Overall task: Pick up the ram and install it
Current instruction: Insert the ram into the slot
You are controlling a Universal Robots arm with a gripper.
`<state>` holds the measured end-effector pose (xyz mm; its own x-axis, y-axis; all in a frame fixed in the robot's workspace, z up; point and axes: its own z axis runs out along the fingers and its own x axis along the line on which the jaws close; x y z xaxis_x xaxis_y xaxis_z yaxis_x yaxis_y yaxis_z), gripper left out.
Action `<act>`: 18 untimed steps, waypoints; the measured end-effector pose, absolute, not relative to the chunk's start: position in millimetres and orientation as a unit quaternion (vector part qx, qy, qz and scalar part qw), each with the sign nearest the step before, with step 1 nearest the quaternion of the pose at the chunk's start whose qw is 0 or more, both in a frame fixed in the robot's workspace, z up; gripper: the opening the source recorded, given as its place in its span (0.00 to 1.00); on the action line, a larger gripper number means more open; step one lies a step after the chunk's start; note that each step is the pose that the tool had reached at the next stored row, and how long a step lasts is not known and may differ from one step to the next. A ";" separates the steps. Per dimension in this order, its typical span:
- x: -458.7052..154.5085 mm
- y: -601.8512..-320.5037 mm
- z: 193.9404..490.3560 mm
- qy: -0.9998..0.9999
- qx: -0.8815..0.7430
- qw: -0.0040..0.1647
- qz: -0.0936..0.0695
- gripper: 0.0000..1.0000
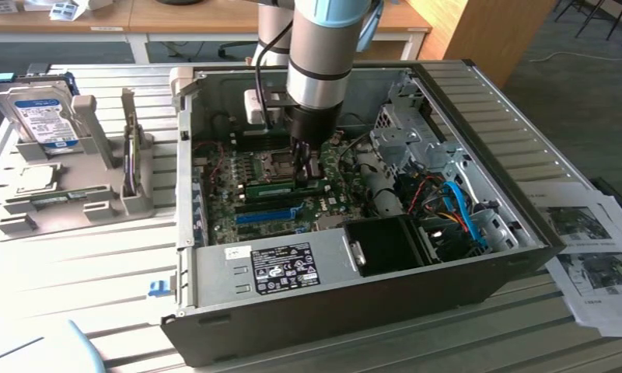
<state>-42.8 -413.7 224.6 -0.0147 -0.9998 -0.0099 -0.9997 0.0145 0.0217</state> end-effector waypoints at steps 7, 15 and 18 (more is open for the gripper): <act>-42.8 -413.7 224.6 -0.712 0.702 0.004 -0.011 0.18; -42.8 -413.7 225.6 -0.712 0.702 0.004 -0.011 0.18; -42.8 -413.7 227.5 -0.712 0.702 0.004 -0.011 0.18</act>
